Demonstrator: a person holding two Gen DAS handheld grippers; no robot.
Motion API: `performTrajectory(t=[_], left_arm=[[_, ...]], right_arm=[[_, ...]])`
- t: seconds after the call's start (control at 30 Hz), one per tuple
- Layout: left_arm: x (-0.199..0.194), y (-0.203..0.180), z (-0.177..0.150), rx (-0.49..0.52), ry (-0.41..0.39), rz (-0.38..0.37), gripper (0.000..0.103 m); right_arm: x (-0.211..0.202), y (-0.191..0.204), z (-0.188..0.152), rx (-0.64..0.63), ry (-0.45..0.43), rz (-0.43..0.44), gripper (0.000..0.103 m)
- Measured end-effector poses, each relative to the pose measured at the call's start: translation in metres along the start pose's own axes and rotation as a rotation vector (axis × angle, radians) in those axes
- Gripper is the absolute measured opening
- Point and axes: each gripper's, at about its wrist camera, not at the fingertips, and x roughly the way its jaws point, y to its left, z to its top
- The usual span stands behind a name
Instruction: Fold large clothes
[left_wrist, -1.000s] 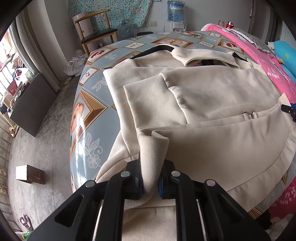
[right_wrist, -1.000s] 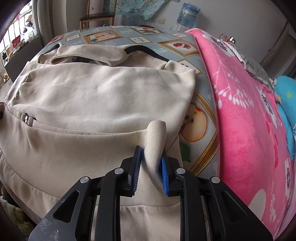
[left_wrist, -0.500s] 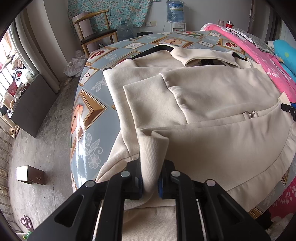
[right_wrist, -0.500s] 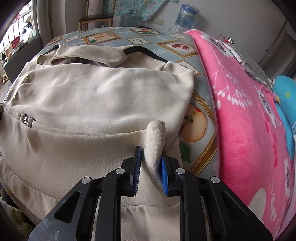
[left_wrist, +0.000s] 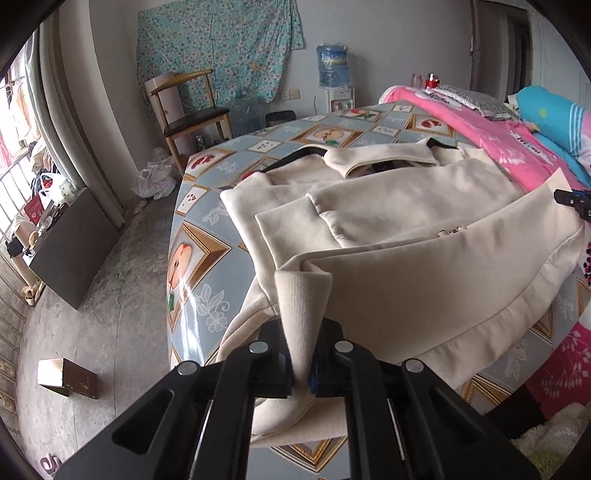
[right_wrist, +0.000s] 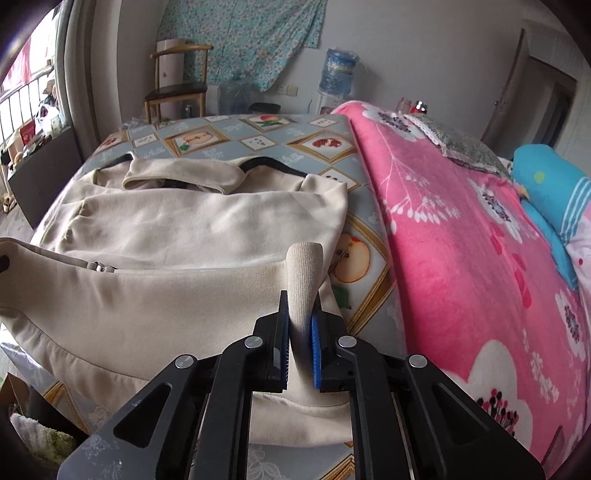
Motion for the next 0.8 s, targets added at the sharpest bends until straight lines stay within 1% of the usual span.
performTrajectory(t=[0.07,0.13,0.23,0.3,0.43,0.53,0.63,0.67,0.73,0.8], left_arm=[[-0.02,0.0,-0.002,0.0,-0.056,-0.008,0.006],[-0.033,0.003,-0.001,0.0,-0.09,-0.009,0.005],[-0.044,0.008,0.012,-0.003,-0.133,-0.022,0.005],[-0.046,0.013,0.029,0.003,-0.164,-0.031,0.005],[-0.034,0.027,0.077,0.006,-0.212,-0.059,0.005],[-0.006,0.04,0.121,0.008,-0.213,-0.065,0.005],[0.039,0.056,0.167,0.005,-0.176,-0.075,0.005],[0.056,0.059,0.179,0.006,-0.162,-0.069,0.005],[0.096,0.063,0.198,0.025,-0.103,-0.06,0.005],[0.133,0.063,0.206,0.035,-0.055,-0.037,0.005]], right_arm=[[-0.019,-0.003,-0.003,0.03,-0.042,-0.009,0.009],[-0.032,-0.007,-0.003,0.063,-0.082,-0.01,0.009],[-0.042,-0.015,0.006,0.098,-0.132,-0.001,0.009],[-0.041,-0.019,0.02,0.102,-0.163,0.007,0.009],[-0.019,-0.026,0.068,0.08,-0.223,0.026,0.009],[0.014,-0.028,0.116,0.066,-0.239,0.052,0.009],[0.056,-0.028,0.164,0.061,-0.219,0.08,0.009],[0.074,-0.025,0.177,0.054,-0.201,0.084,0.009],[0.115,-0.019,0.198,0.039,-0.151,0.081,0.009],[0.163,-0.012,0.209,0.049,-0.063,0.112,0.009]])
